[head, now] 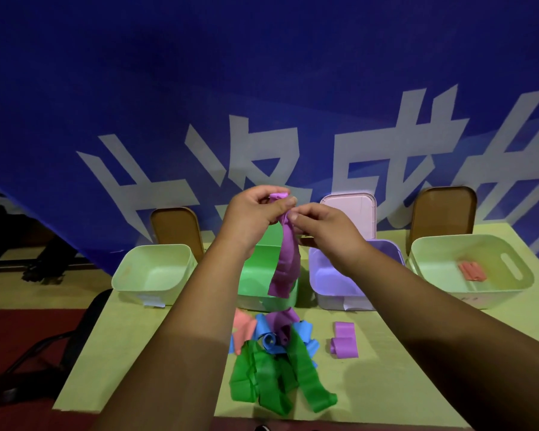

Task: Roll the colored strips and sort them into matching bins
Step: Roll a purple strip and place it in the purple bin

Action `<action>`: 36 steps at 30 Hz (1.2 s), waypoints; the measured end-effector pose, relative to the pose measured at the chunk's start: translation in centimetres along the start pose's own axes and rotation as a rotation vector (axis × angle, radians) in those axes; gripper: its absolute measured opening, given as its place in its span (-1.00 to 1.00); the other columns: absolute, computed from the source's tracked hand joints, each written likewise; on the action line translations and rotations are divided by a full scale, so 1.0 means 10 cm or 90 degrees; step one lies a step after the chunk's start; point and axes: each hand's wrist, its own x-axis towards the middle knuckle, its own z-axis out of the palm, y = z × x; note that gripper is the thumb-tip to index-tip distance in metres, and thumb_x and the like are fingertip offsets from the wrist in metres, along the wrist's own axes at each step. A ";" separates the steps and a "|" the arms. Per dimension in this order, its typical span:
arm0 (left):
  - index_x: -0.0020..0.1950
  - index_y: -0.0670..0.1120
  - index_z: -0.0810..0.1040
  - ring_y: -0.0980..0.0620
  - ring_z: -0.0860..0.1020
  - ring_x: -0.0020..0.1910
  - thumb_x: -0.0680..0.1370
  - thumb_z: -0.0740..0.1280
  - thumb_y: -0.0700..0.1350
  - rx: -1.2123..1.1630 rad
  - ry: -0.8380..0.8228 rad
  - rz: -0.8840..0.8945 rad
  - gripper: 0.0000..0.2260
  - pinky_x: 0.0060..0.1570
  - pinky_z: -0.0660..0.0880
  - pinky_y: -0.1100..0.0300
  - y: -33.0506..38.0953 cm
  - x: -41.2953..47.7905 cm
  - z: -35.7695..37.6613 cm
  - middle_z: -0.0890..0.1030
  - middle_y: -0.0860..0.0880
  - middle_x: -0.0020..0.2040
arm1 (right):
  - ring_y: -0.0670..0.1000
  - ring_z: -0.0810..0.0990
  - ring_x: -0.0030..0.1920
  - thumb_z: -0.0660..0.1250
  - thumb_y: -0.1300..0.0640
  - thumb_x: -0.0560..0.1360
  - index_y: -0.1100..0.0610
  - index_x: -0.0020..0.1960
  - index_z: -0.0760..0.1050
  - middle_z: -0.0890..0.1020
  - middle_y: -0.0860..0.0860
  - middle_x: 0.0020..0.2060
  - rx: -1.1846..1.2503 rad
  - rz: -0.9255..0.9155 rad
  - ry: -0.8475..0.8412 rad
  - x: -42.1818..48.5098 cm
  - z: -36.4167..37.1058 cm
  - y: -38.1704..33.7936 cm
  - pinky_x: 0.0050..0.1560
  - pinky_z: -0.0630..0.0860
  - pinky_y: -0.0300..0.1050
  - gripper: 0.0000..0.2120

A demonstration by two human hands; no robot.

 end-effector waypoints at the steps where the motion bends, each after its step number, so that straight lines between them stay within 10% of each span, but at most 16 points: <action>1: 0.21 -0.04 0.76 0.08 0.73 -0.03 0.57 0.57 -0.14 0.001 -0.003 -0.001 -0.78 -0.14 0.61 0.33 0.00 -0.01 0.00 0.77 -0.06 0.05 | 0.07 0.73 -0.02 0.46 0.11 0.64 0.04 0.02 0.74 0.78 0.06 -0.07 -0.002 -0.003 0.007 0.00 0.02 0.00 0.26 0.62 0.26 -0.92; 23: 0.29 0.09 0.75 0.08 0.73 0.16 0.55 0.59 -0.04 0.036 -0.040 0.048 -0.70 0.29 0.66 0.01 -0.05 0.01 0.11 0.78 0.04 0.14 | -0.10 0.63 -0.22 0.49 0.17 0.57 0.12 -0.09 0.70 0.69 -0.03 -0.23 -0.083 -0.096 0.164 -0.07 -0.06 -0.05 -0.12 0.62 -0.06 -0.93; 26: 0.26 0.03 0.76 0.04 0.75 0.12 0.53 0.61 -0.08 0.033 -0.062 0.035 -0.70 0.25 0.68 0.03 -0.05 0.01 0.12 0.78 -0.01 0.11 | -0.19 0.63 -0.24 0.42 0.22 0.61 0.27 0.00 0.62 0.67 -0.06 -0.27 -0.052 -0.094 0.152 -0.07 -0.13 -0.04 -0.17 0.58 -0.26 -0.90; 36: 0.32 -0.11 0.67 -0.03 0.72 -0.01 0.57 0.54 -0.20 -0.123 -0.191 -0.095 -0.68 -0.11 0.67 0.17 -0.06 -0.03 0.09 0.75 -0.16 0.18 | 0.20 0.60 -0.11 0.27 0.27 0.54 0.27 -0.05 0.56 0.57 0.22 -0.19 0.169 0.019 0.058 -0.05 -0.19 -0.05 -0.01 0.65 0.08 -0.90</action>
